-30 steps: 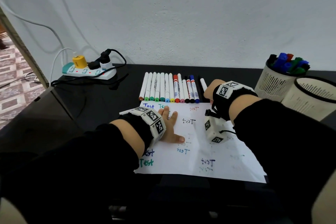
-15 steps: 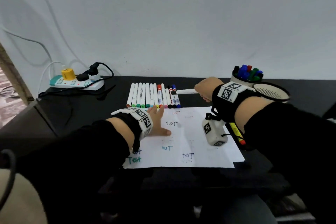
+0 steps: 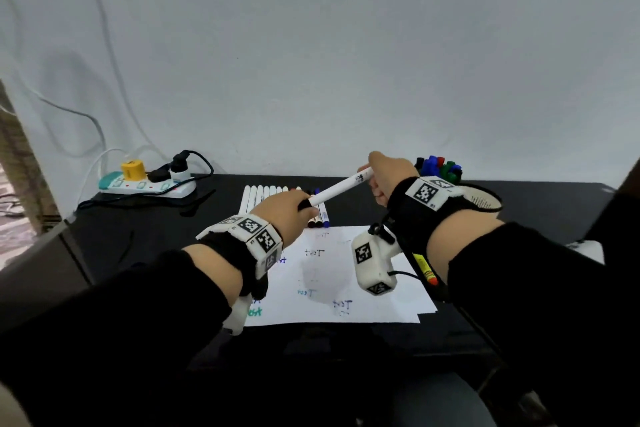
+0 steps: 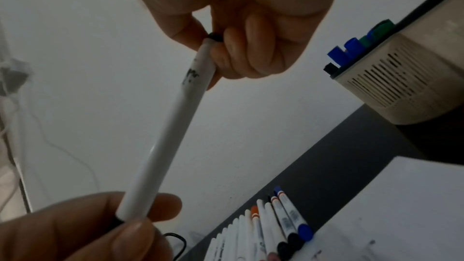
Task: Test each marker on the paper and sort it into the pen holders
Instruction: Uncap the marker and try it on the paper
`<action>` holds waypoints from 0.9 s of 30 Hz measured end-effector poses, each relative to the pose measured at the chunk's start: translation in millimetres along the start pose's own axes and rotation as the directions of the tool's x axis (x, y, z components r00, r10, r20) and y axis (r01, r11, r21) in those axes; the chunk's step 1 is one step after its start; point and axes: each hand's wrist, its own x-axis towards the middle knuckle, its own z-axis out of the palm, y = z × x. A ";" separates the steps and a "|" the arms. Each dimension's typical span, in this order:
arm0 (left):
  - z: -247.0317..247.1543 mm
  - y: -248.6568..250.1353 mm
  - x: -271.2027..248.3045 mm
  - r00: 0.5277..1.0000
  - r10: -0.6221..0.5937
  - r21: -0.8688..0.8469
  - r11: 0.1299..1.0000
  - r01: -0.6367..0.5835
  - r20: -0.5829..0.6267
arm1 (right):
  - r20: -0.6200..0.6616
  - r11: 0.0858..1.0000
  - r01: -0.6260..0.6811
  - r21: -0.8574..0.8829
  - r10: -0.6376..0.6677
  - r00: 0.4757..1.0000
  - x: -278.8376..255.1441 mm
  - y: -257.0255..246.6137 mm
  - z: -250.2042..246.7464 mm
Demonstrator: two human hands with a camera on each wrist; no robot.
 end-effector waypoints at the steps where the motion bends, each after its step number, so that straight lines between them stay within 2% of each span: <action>1: -2.1 -0.5 -3.7 1.000 -0.008 -0.015 1.000 0.008 -0.002 | -0.008 0.999 -0.018 0.042 0.019 1.000 -1.8 0.8 1.0; 5: -9.6 0.6 -13.3 1.000 -0.013 -0.051 0.999 0.014 0.014 | 0.063 0.979 -0.075 0.189 0.064 0.996 -10.0 6.9 14.2; 7: -13.7 2.5 -15.1 1.000 0.003 -0.041 0.999 -0.003 0.017 | 0.119 0.992 -0.057 0.111 0.044 0.992 -14.2 8.6 27.6; 10: -20.2 3.1 -17.3 0.999 0.001 -0.071 0.997 0.001 0.033 | 0.125 1.000 -0.006 -0.013 0.008 0.992 -18.3 7.4 43.7; 16: -33.0 -2.2 -22.4 0.996 -0.049 -0.028 0.998 0.051 0.070 | 0.137 0.999 0.030 0.021 -0.032 0.990 -24.0 1.1 56.9; 19: -35.9 -6.1 -20.1 0.992 -0.068 -0.190 0.978 0.088 0.108 | 0.167 0.995 0.070 0.066 -0.080 0.983 -25.0 0.0 60.7; 23: -37.9 -8.8 -19.5 0.984 -0.057 -0.427 0.895 0.126 0.170 | 0.188 0.989 0.088 0.119 -0.109 0.976 -23.4 -2.1 63.6; 25: -39.5 -10.5 -20.6 0.977 -0.065 -0.485 0.860 0.158 0.203 | 0.191 0.993 0.076 0.094 -0.093 0.977 -23.9 -3.4 66.4; 27: -39.1 -11.3 -21.1 0.968 -0.082 -0.466 0.864 0.188 0.239 | 0.175 0.999 0.052 -0.006 -0.050 0.983 -25.5 -5.2 69.0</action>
